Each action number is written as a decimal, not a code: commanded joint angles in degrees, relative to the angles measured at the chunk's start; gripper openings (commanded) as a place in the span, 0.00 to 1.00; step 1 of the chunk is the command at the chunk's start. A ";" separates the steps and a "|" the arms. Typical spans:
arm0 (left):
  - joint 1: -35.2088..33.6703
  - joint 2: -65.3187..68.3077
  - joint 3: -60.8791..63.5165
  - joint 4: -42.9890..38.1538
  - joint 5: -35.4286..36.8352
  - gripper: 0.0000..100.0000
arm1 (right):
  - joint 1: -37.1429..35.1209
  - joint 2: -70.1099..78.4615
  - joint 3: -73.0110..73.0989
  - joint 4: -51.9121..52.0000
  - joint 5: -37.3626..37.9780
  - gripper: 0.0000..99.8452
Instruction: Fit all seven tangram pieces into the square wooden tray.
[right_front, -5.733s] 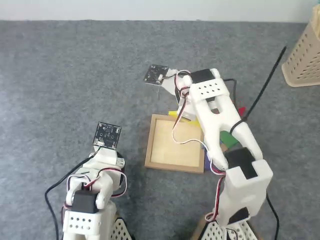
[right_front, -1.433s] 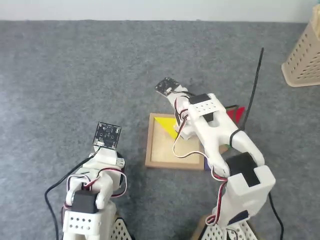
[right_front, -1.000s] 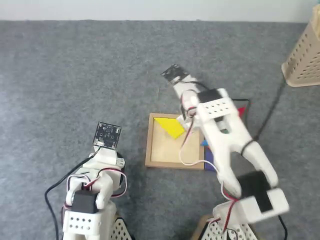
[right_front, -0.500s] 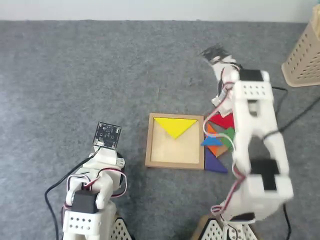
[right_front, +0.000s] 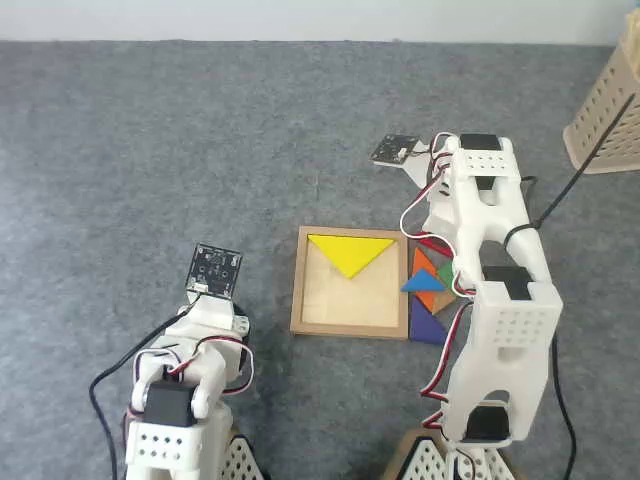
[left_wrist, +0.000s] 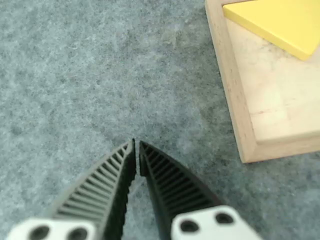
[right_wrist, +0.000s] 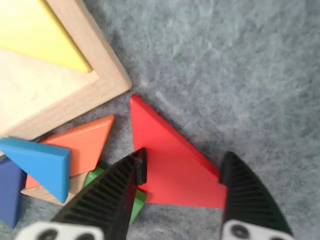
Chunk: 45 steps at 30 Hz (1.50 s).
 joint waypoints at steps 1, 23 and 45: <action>-0.35 -1.23 -1.10 0.35 0.44 0.01 | 0.75 0.04 -2.73 0.40 1.05 0.27; -0.35 -1.23 -1.10 0.35 0.44 0.01 | 18.51 3.91 -5.19 0.31 -14.86 0.19; -0.35 -1.23 -1.10 0.35 0.44 0.01 | 21.85 -12.70 -1.49 13.58 -0.44 0.19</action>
